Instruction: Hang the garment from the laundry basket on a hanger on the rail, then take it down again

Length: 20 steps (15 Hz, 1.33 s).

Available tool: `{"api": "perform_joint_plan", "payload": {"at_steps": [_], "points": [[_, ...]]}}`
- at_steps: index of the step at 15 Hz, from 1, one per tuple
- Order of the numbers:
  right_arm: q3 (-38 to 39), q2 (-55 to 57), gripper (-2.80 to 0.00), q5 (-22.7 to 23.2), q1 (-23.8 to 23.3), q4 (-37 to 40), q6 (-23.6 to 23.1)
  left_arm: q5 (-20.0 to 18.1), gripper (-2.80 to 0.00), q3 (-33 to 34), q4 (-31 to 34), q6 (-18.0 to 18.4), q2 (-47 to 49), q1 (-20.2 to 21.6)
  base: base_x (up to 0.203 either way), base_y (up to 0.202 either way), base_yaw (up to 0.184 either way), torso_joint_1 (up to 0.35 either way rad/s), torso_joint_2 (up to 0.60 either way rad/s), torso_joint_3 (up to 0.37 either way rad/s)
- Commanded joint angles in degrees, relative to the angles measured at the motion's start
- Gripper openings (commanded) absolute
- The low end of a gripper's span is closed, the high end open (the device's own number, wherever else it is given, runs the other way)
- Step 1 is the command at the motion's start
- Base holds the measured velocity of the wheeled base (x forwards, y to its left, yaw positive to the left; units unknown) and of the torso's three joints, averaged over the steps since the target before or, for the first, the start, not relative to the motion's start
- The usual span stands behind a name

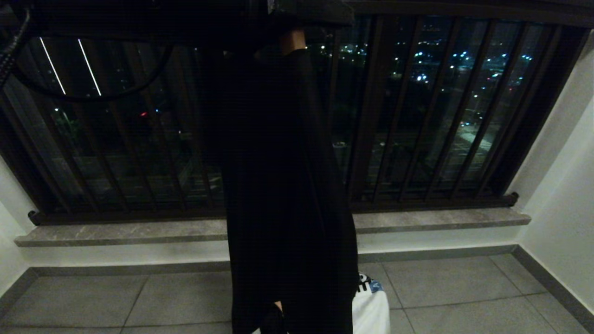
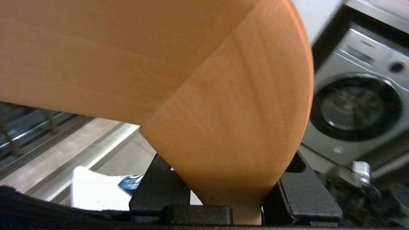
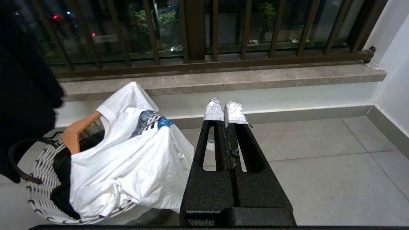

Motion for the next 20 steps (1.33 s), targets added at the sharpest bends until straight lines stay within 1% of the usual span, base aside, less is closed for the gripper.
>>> {"api": "perform_joint_plan", "payload": {"at_steps": [1, 4, 8, 10, 15, 16, 20], "points": [[0.01, 0.07, -2.80, -0.02, 0.00, -0.01, 0.00, -0.13, -2.80, -0.12, -0.19, 0.14, -0.14, -1.13, 0.000, 0.000, 0.000, 0.000, 0.00, 0.000], [0.01, 0.07, -2.80, -0.02, 0.00, -0.01, 0.00, -0.07, -2.80, 0.39, -0.39, 0.70, 1.01, -1.09, 0.000, 0.000, 0.000, 0.000, 0.00, 0.000], [0.01, 0.07, -2.80, -0.02, 0.00, -0.01, 0.00, 0.14, -2.80, 1.25, -0.49, 0.88, 4.59, 0.46, 0.000, 0.000, 0.000, 0.000, 0.00, 0.000], [0.01, 0.07, -2.80, -0.02, 0.00, -0.01, 0.00, 0.31, -2.80, 1.45, -2.23, 0.47, 6.30, 0.54, 0.000, 0.000, 0.000, 0.000, 0.00, 0.000], [0.01, 0.07, -2.80, -0.02, 0.00, 0.02, 0.00, 0.54, -2.80, 5.32, -2.96, 0.60, 9.40, 0.79, 0.000, 0.000, 0.000, 0.000, 0.00, 0.000], [0.01, 0.07, -2.80, -0.02, 0.00, 0.08, 0.00, 0.50, -2.80, 6.58, -3.90, 0.61, 9.71, 0.93, 0.000, 0.000, 0.000, 0.000, 0.00, 0.000], [0.01, 0.07, -2.80, -0.02, 0.00, -0.01, 0.00, 0.38, -2.80, 14.97, -12.34, 0.87, 11.52, 1.40, 0.000, 0.000, 0.000, 0.000, 0.00, 0.000]]}}
